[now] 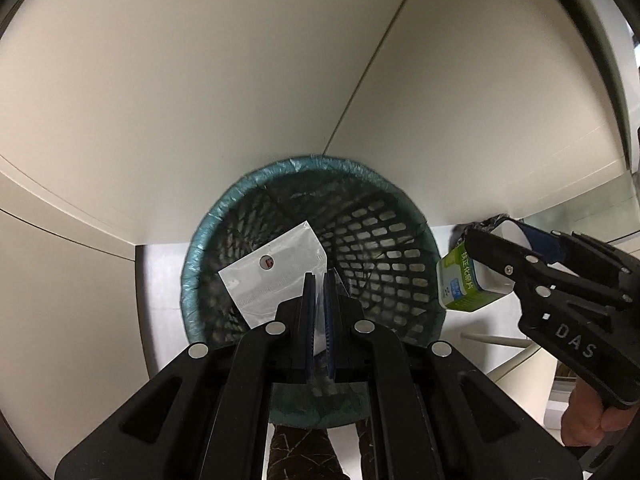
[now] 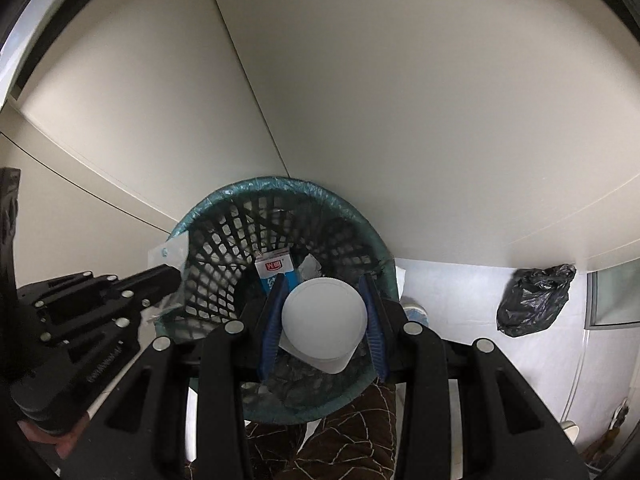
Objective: Collect trash
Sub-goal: 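Open the left tool to drop the plastic bag while the right tool drops the pill bottle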
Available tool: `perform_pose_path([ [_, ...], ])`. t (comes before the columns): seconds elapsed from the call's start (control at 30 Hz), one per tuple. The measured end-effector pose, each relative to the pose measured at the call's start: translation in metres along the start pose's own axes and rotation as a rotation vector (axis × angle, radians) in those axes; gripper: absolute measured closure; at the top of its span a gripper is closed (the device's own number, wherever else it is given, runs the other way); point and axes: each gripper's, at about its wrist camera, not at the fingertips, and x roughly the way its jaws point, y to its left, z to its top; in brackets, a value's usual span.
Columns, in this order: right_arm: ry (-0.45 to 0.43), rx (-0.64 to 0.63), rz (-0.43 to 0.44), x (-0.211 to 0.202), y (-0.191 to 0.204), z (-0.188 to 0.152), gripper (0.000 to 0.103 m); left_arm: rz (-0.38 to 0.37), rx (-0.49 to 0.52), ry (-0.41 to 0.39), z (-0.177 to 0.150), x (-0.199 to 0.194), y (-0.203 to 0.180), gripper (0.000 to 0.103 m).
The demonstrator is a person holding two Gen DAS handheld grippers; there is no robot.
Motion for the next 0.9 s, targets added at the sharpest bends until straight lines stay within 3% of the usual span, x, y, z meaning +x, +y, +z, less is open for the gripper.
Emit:
perform_pose_path([
  [0.13,0.018,-0.005,0.005,0.009,-0.001,-0.003,0.068,-0.004,-0.002,0.006,-0.002,0.014,0.001,0.098],
  [0.4,0.043,-0.021,0.017,0.016,-0.007,-0.003,0.068,0.027,-0.027,0.031,-0.003,0.028,0.000,0.086],
  [0.47,0.044,-0.024,0.019,0.015,-0.010,-0.002,0.068,0.035,-0.036,0.030,-0.004,0.029,0.001,0.071],
  [0.6,0.054,-0.034,0.030,0.016,-0.011,-0.001,0.068,0.036,-0.054,0.016,-0.007,0.024,0.004,0.057],
  [0.67,0.057,-0.047,0.035,0.017,-0.009,-0.001,0.068,0.051,-0.046,0.005,-0.008,0.020,0.005,0.043],
  [0.9,0.052,-0.073,0.058,0.019,0.004,0.000,0.068,0.080,-0.084,-0.017,-0.014,0.010,0.022,0.018],
])
